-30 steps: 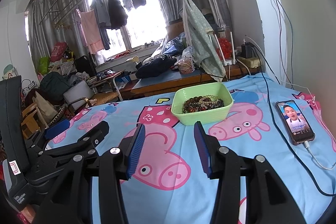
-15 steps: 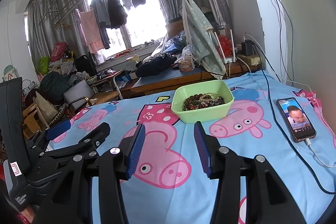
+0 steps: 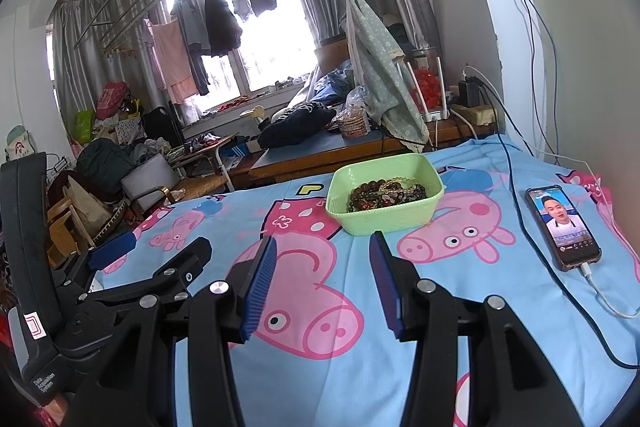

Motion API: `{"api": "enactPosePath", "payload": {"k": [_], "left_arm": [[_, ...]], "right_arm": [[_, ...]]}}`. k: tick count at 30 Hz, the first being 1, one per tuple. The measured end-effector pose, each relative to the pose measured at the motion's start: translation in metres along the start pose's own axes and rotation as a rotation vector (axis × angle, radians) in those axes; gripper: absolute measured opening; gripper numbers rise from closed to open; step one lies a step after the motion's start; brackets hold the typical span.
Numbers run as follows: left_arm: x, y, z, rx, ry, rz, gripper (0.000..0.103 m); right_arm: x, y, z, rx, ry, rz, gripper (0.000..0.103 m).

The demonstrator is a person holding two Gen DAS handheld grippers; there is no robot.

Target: Organize jewelry

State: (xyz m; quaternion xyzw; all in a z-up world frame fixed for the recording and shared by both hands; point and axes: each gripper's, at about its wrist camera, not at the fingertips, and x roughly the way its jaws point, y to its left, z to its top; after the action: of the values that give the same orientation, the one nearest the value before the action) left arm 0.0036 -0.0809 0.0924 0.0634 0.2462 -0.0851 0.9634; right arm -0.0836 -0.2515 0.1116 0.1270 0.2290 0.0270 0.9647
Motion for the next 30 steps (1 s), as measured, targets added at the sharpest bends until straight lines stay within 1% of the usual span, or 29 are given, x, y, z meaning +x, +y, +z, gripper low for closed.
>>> {"api": "enactPosePath", "payload": {"k": [21,30], "left_arm": [[0.003,-0.002,-0.012,0.005,0.014,-0.009,0.097],[0.004,-0.004,-0.010,0.008,0.014,-0.010,0.097]], "right_arm": [[0.002,0.000,-0.003,0.004,0.002,-0.001,0.019],[0.003,-0.001,-0.004,0.006,0.002,-0.001,0.019]]}}
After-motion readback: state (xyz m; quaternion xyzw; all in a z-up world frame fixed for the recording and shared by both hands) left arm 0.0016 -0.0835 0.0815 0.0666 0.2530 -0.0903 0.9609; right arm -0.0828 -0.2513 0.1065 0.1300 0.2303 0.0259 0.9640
